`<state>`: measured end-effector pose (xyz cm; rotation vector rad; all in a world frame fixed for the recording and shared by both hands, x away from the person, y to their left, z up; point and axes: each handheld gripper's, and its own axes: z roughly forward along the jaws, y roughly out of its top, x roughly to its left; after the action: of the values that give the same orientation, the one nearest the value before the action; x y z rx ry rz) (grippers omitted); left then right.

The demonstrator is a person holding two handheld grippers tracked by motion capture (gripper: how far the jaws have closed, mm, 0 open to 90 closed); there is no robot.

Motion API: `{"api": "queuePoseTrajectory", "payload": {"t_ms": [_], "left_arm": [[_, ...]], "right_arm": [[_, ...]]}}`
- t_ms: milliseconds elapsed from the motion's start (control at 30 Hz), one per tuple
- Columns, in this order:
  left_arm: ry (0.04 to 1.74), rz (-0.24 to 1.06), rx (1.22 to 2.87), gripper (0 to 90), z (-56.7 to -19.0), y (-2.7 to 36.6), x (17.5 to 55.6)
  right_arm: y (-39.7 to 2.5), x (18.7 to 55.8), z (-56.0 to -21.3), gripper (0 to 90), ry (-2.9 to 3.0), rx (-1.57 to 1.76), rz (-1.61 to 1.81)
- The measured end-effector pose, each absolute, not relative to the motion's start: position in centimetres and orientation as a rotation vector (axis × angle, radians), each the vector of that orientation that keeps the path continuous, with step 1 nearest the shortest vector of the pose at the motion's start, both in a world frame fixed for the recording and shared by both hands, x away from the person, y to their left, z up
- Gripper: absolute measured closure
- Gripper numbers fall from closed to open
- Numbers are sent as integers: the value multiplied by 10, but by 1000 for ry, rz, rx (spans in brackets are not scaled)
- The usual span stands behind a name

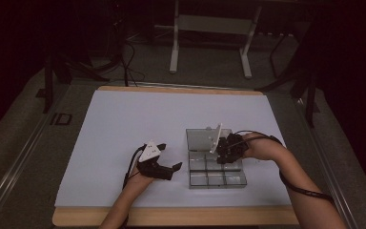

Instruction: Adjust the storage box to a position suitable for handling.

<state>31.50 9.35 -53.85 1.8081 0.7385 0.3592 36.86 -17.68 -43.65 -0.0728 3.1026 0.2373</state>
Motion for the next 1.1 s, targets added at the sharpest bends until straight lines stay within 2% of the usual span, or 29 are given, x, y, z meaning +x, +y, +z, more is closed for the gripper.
{"api": "queuePoseTrajectory", "payload": {"t_ms": [1100], "left_arm": [[733, 362, 1798, 36, -539, 94, 314]], "right_arm": [[-128, 367, -446, 862, 3106, -153, 219]]}}
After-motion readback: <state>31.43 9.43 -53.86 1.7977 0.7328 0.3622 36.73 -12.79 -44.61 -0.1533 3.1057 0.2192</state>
